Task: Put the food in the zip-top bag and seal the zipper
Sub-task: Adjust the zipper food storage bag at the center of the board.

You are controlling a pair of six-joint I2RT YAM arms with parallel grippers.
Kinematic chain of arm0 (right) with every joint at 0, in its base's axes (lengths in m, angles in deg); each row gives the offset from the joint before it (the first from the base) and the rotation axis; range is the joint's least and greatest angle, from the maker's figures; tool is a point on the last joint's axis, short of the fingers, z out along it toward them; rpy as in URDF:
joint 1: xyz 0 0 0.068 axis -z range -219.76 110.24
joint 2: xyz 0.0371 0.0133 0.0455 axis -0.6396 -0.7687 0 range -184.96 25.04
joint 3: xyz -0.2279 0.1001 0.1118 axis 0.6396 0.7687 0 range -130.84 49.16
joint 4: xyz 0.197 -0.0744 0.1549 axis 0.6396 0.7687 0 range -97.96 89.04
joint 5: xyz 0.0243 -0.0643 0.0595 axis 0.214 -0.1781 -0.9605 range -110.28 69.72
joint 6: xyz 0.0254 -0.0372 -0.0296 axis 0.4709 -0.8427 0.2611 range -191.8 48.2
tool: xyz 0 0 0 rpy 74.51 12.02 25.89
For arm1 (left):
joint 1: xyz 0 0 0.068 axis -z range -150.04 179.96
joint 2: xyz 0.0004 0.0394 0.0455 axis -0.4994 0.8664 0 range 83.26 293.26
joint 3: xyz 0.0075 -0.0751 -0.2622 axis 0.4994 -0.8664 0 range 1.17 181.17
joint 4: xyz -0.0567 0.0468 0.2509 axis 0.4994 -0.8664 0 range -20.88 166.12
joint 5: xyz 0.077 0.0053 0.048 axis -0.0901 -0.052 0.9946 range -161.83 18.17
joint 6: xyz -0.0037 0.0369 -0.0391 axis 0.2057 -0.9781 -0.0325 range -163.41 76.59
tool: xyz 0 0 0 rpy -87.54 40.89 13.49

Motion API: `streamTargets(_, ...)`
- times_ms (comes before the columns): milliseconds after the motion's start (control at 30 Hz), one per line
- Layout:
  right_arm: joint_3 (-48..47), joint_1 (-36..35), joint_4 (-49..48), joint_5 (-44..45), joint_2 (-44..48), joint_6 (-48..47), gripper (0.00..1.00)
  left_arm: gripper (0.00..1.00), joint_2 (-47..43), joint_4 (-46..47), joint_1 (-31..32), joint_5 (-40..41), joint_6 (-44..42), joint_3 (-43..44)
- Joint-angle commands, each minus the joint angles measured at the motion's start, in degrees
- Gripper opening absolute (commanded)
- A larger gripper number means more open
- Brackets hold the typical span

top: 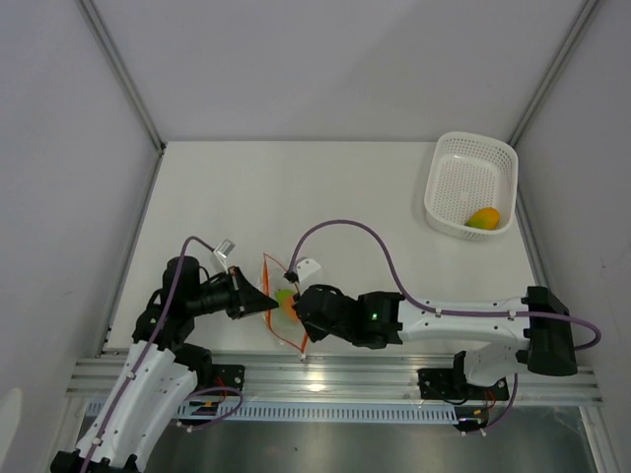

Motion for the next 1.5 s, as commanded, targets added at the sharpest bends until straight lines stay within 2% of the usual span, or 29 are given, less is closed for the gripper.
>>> streamTargets(0,-7.37,-0.76,4.02,7.28,2.43,-3.17,0.00,0.01,-0.28,-2.42,0.24,-1.40,-1.14,6.22)
streamTargets(133,-11.79,-2.00,6.68,11.95,5.94,-6.17,0.00,0.01,-1.77,-5.84,0.24,-1.14,0.08,12.28)
streamTargets(267,-9.07,-1.82,3.43,10.99,9.46,-6.17,0.00,0.01,-2.82,-6.37,0.24,-0.09,0.00,14.05)
streamTargets(367,-5.12,-0.33,2.10,8.19,9.82,-3.63,0.00,0.01,-2.13,-6.12,0.32,1.06,-0.61,10.98)
streamTargets(467,-1.60,0.37,1.14,6.08,9.21,-0.81,0.00,0.01,-0.90,-1.65,0.32,-0.26,0.35,2.49)
streamTargets(567,1.12,0.29,0.43,4.84,8.68,1.03,0.00,0.01,-0.63,0.47,0.32,-0.61,1.05,-0.70)
streamTargets(800,0.25,0.64,1.84,5.36,8.06,-0.01,0.01,0.00,-1.07,0.31,0.24,-0.44,1.50,2.35)
streamTargets(833,-0.18,0.90,2.19,5.45,8.15,-0.80,0.05,0.01,-0.81,-0.57,0.24,-0.18,0.89,4.19)
streamTargets(867,-1.15,1.25,2.36,5.45,8.24,-1.16,0.14,0.01,-0.63,-0.93,0.24,-0.09,0.62,4.55)
streamTargets(933,-2.29,1.87,2.98,5.28,8.24,-1.95,0.21,0.01,-0.28,-1.28,0.24,-0.17,0.62,5.08)
streamTargets(967,-3.17,2.48,3.24,5.28,8.32,-2.56,0.30,0.01,-0.36,-1.19,0.24,-0.43,0.79,5.09)
streamTargets(1033,-4.14,3.10,4.12,4.93,8.41,-3.00,0.38,0.01,-0.80,-1.02,0.24,-0.61,1.58,5.08)
streamTargets(1067,-4.67,3.71,4.38,4.75,8.50,-3.53,0.46,0.01,-1.50,-0.84,0.24,-0.87,1.93,5.35)
streamTargets(1167,-6.42,5.55,5.35,3.70,9.29,-4.58,0.60,0.01,-2.82,-0.75,0.24,-0.35,2.99,6.48)
streamTargets(1267,-7.57,7.57,6.23,2.99,11.66,-6.42,0.66,0.01,-2.74,-1.80,0.24,0.35,2.38,7.19)
streamTargets(1467,-10.12,17.85,9.57,3.87,17.89,-12.49,0.75,0.01,-1.60,-0.05,0.24,0.09,2.28,5.35)
